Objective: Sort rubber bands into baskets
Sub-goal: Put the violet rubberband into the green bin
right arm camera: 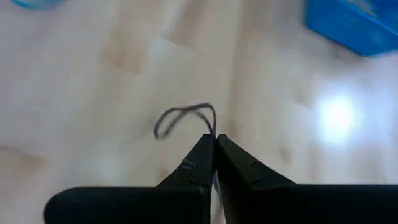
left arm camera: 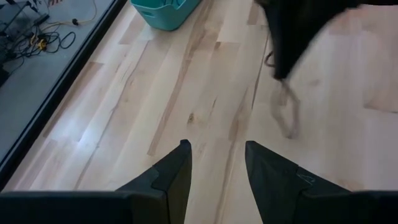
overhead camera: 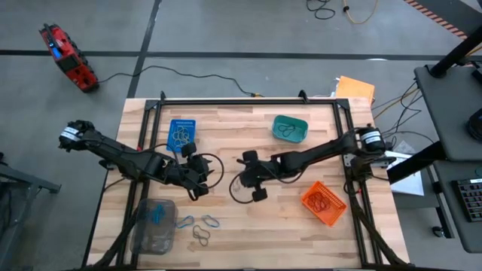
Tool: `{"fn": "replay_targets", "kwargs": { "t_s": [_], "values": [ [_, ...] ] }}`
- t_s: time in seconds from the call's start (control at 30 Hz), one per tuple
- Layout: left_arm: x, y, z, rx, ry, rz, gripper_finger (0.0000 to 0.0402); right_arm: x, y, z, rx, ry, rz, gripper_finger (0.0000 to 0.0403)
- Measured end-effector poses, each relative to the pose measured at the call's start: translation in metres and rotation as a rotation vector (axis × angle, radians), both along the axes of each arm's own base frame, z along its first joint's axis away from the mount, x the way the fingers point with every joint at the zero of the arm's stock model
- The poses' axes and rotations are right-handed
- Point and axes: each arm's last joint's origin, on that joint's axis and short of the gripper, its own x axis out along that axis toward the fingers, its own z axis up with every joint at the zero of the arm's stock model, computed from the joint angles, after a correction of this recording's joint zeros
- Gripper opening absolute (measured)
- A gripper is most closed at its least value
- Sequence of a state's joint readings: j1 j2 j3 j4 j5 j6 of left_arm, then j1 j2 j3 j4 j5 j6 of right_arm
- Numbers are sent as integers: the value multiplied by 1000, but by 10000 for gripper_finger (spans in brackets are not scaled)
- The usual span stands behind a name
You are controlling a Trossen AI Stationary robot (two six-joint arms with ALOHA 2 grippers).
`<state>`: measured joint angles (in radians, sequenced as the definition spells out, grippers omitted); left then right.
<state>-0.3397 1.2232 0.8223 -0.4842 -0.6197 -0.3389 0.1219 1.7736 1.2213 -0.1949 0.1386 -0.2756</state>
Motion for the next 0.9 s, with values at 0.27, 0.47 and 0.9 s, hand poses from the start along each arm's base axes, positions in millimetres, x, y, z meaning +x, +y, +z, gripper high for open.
{"fn": "replay_targets", "kwargs": {
  "t_s": [0.27,0.47,0.9],
  "values": [
    [0,0,0,-2,-4,-1,134,-20,-21,21,-221,68,-197,9],
    [0,0,0,-3,-5,-2,134,-37,-42,41,-360,87,-383,9],
    [1,-1,1,-10,-13,1,134,-88,-124,58,-410,166,-723,9]
  ]
}}
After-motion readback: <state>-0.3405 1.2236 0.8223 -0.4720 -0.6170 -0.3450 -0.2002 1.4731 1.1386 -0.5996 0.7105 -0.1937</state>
